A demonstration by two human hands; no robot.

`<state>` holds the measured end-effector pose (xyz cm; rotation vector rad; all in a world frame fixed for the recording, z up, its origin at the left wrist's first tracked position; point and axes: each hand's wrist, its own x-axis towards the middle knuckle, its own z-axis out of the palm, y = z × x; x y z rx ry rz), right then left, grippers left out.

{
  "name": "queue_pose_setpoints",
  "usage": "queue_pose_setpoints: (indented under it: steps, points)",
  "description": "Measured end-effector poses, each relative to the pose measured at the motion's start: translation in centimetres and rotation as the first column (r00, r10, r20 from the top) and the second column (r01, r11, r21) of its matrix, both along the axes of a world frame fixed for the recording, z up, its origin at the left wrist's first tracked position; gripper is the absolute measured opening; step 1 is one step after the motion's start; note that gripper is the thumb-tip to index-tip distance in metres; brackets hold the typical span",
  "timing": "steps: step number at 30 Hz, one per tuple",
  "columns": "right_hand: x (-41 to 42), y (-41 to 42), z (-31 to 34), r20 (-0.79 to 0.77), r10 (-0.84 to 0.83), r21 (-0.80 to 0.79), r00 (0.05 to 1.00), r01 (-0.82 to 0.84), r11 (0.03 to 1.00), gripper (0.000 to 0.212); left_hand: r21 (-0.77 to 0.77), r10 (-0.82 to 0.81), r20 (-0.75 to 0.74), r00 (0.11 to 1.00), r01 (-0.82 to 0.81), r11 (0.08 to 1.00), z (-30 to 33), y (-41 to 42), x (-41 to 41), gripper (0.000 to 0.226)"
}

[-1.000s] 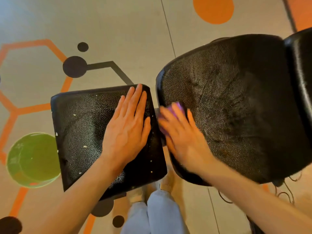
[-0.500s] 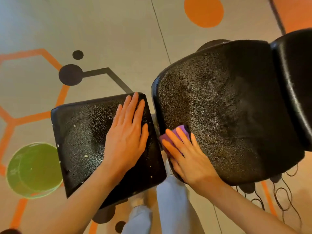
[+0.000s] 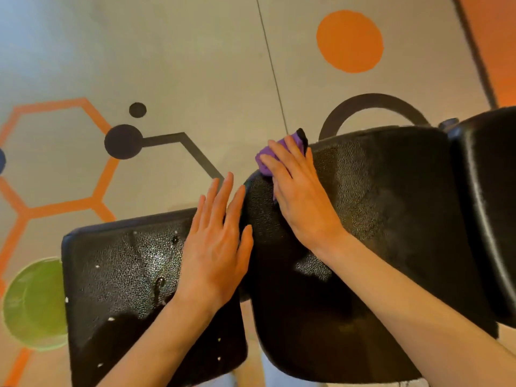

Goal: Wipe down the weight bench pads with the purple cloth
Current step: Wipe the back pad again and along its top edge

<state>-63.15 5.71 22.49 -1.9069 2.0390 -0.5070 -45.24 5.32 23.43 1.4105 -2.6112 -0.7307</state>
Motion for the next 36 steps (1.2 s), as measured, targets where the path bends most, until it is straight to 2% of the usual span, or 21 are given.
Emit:
queue_pose_setpoints:
  steps: [3,11,16,21,24,29,31,33,34,36]
  points:
    - [-2.4,0.7,1.2,0.093,-0.032,0.041,0.995,0.029,0.999,0.044,0.018,0.014,0.001,1.0,-0.014,1.0,0.2,-0.7,-3.0,0.061]
    - [-10.7,2.8,2.5,0.109,-0.219,0.117,0.97,0.207,0.971,0.052,0.107,0.076,-0.056,0.996,-0.07,0.992,0.0,-2.5,-9.9,0.062]
    - [-15.5,3.8,2.8,0.216,-0.438,0.125,0.873,0.42,0.899,0.045,0.158,0.164,-0.084,0.983,-0.149,0.976,-0.5,-3.9,-12.5,0.064]
    - [-19.9,3.9,2.4,0.203,-0.595,0.125,0.777,0.582,0.803,0.043,0.194,0.237,-0.08,0.968,-0.218,0.956,-1.0,-5.8,-15.1,0.063]
    - [-20.7,3.9,1.8,0.211,-0.613,0.152,0.761,0.594,0.79,0.042,0.144,0.248,-0.004,0.969,-0.245,0.959,-1.5,-6.0,-15.8,0.058]
    - [-19.3,2.8,1.4,0.15,-0.667,0.081,0.729,0.664,0.744,0.036,0.061,0.301,0.012,0.953,-0.301,0.952,-1.6,-5.7,-16.4,0.039]
    - [-17.3,2.3,1.7,0.131,-0.581,0.105,0.803,0.571,0.814,0.04,0.031,0.309,0.029,0.951,-0.31,0.95,-1.7,-5.6,-16.6,0.038]
    - [-16.5,2.6,2.0,0.083,-0.379,0.147,0.922,0.365,0.919,0.044,0.025,0.321,0.055,0.945,-0.323,0.946,-1.8,-5.7,-16.6,0.036]
    - [-17.3,2.8,2.0,0.055,-0.32,0.17,0.946,0.307,0.936,0.044,0.023,0.328,0.065,0.942,-0.33,0.944,-1.8,-5.7,-16.6,0.034]
    - [-20.4,2.9,1.9,0.027,-0.422,0.226,0.906,0.406,0.886,0.039,0.028,0.338,0.078,0.938,-0.341,0.939,-1.9,-5.7,-16.7,0.031]
